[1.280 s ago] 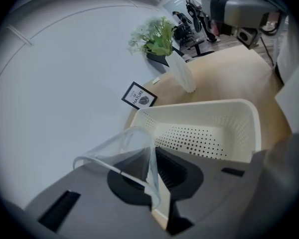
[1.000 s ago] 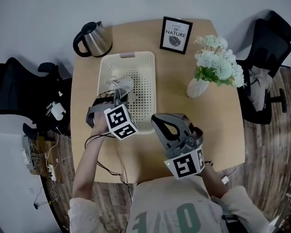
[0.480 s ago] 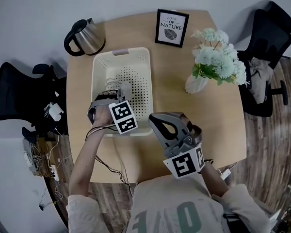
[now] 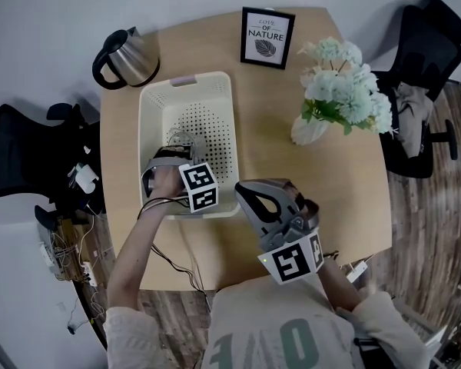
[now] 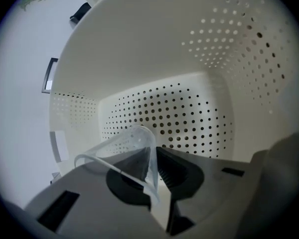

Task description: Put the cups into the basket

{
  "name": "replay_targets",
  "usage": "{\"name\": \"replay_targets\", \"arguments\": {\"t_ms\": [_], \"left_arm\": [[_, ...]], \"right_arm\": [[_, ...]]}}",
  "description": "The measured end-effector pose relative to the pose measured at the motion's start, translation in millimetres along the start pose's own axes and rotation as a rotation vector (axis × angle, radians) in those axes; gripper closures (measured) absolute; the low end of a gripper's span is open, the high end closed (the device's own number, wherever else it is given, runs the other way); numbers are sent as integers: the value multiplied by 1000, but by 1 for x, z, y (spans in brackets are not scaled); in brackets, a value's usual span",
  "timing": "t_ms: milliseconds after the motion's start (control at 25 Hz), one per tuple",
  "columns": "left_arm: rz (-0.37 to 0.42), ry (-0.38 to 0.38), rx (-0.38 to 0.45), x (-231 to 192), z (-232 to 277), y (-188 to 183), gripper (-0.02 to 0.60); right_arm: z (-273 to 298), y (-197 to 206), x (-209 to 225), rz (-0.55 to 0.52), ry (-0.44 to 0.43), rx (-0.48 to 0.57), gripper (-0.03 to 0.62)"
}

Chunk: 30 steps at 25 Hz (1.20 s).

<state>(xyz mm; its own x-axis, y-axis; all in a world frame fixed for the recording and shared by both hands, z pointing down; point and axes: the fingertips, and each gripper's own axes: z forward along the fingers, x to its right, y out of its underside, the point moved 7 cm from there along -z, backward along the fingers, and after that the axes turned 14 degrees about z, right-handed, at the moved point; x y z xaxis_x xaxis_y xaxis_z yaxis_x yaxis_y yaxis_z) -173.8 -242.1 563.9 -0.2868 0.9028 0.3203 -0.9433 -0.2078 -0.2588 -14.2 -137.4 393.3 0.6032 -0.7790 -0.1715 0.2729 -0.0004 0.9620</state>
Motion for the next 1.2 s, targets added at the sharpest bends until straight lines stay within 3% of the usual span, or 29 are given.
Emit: {"name": "replay_targets", "arguments": {"t_ms": [160, 480, 680, 840, 1200], "left_arm": [[25, 13, -29, 6, 7, -2, 525], [66, -40, -57, 5, 9, -6, 502], [11, -107, -48, -3, 8, -5, 445], [-100, -196, -18, -10, 9, -10, 357], [-190, -262, 23, -14, -13, 1, 327]], "right_arm": [[-3, 3, 2, 10, 5, -9, 595], [-3, 4, -2, 24, 2, -9, 595], [-3, 1, -2, 24, 3, 1, 595], [-5, -1, -4, 22, 4, 2, 595], [-9, -9, -11, 5, -3, 16, 595]]}}
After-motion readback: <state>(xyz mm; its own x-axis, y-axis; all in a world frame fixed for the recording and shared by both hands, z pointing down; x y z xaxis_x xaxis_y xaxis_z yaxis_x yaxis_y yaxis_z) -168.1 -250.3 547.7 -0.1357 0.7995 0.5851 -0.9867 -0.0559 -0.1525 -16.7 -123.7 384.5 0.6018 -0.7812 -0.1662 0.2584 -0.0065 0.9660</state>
